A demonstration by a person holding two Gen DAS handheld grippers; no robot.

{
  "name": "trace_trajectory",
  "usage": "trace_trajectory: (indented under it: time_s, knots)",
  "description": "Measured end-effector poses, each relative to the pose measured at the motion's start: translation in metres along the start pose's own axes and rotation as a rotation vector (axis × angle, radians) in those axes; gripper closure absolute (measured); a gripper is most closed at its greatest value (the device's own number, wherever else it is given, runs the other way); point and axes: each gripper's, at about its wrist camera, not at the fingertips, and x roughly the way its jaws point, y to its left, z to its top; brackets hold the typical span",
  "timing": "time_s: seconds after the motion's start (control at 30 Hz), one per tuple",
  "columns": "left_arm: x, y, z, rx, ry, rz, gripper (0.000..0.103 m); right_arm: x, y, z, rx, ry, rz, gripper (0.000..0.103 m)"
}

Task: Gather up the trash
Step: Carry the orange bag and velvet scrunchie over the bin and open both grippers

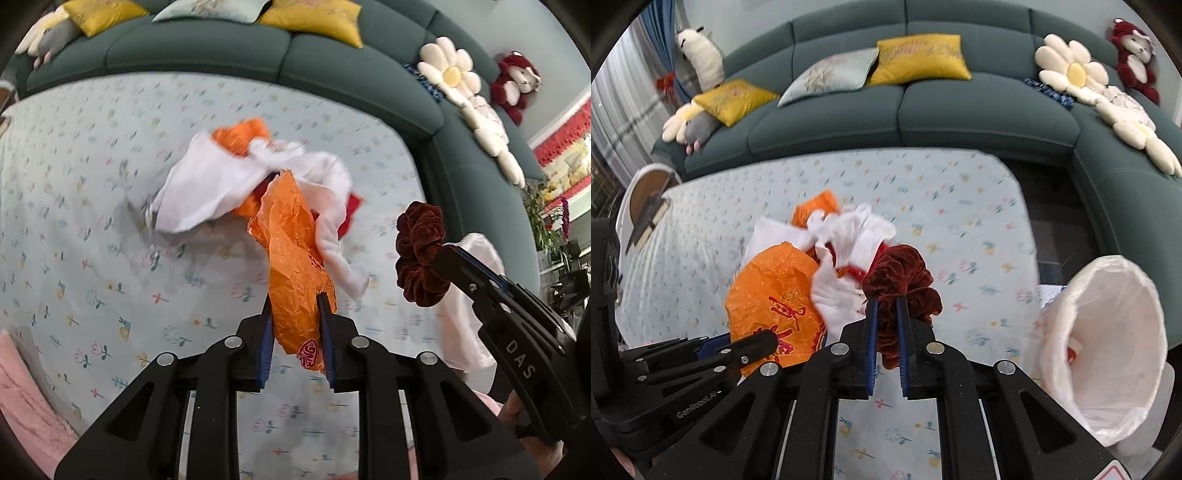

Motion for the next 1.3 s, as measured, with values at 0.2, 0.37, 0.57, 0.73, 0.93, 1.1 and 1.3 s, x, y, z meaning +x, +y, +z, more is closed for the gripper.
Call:
trace_trajectory:
  time_s: [0.2, 0.37, 0.57, 0.73, 0.93, 1.1, 1.3]
  knots:
    - [-0.026, -0.039, 0.003, 0.068, -0.049, -0.037, 0.082, -0.039, -0.028, 0.001, 0.038, -0.078, -0.017, 0.094]
    - [-0.038, -0.076, 0.001, 0.133, -0.072, -0.062, 0.082, -0.067, -0.057, -0.003, 0.064, -0.125, -0.044, 0.094]
    - [-0.038, -0.122, -0.004, 0.217, -0.077, -0.078, 0.082, -0.089, -0.094, -0.011, 0.107, -0.156, -0.082, 0.094]
    - [-0.034, -0.156, -0.008, 0.278, -0.071, -0.087, 0.082, -0.102, -0.125, -0.024, 0.150, -0.169, -0.115, 0.094]
    - [-0.023, -0.192, -0.014, 0.346, -0.050, -0.092, 0.082, -0.109, -0.158, -0.038, 0.200, -0.171, -0.146, 0.094]
    - [-0.013, -0.218, -0.017, 0.391, -0.030, -0.101, 0.082, -0.112, -0.185, -0.048, 0.248, -0.170, -0.169, 0.094]
    - [0.000, -0.247, -0.023, 0.430, -0.002, -0.119, 0.082, -0.116, -0.209, -0.060, 0.290, -0.165, -0.190, 0.094]
